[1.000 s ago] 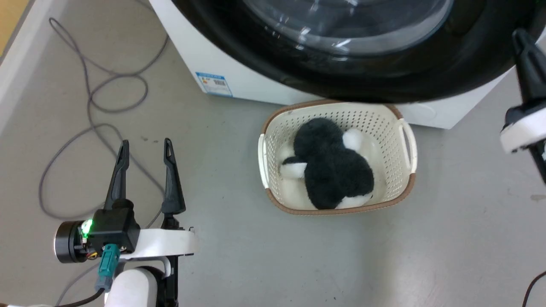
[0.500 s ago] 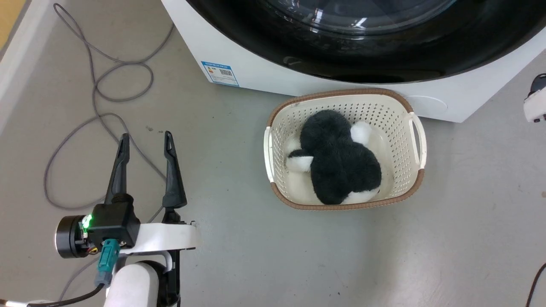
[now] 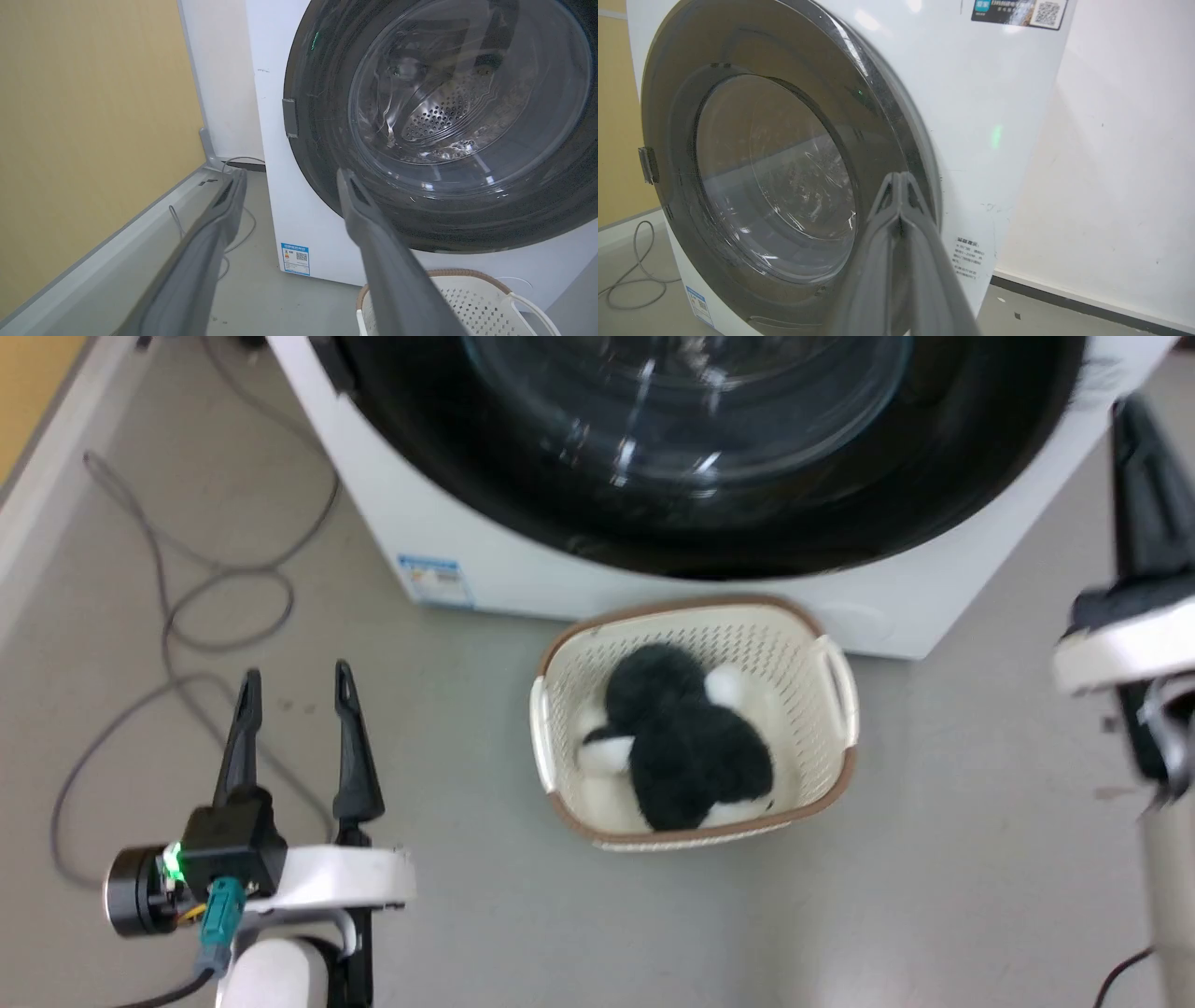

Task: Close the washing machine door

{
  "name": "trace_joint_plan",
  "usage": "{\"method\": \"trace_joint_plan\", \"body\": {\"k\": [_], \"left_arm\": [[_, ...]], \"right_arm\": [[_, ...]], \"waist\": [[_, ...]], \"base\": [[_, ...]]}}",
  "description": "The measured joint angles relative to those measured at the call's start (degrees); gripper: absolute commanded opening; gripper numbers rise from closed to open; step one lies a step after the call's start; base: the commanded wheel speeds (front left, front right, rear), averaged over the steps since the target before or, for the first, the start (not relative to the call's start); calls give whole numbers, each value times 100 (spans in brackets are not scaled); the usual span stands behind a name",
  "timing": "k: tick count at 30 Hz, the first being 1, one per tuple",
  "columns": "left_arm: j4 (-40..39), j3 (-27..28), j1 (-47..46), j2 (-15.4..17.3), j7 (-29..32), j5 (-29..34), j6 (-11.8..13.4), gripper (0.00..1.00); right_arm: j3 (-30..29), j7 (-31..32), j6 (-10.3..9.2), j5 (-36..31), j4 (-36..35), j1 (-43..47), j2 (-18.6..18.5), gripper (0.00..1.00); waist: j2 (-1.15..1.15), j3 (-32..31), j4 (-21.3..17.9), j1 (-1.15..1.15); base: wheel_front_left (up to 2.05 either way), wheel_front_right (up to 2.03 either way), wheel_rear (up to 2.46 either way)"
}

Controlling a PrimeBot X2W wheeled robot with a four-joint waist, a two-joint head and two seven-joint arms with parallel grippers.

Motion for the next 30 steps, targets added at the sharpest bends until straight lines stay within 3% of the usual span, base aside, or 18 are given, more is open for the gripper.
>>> {"method": "trace_joint_plan", "body": {"k": [3, 4, 5, 18, 30], "left_arm": [[55, 42, 125, -1, 1, 16, -32, 100], [70, 55, 162, -2, 1, 21, -42, 100], [85, 78, 200, -1, 1, 32, -62, 100], [215, 258, 857, -2, 1, 116, -127, 100], [263, 192, 1143, -2, 0, 186, -136, 100]], "right_arm": [[-91, 0, 0, 0, -311, 441, 315, 0], [-111, 0, 0, 16, -346, 594, 415, 47], [-108, 0, 0, 12, -390, 743, 485, 100], [-71, 0, 0, 27, -798, 2095, 1054, 100], [203, 0, -1, 475, -847, 3105, 1139, 100]], "waist": [[0, -221, -123, 0], [0, -295, -164, -1], [0, -364, -203, 0], [0, -1167, -680, -1], [0, -1593, -909, -1]], "base": [[0, 0, 0], [0, 0, 0], [0, 0, 0], [0, 0, 0], [0, 0, 0]]}}
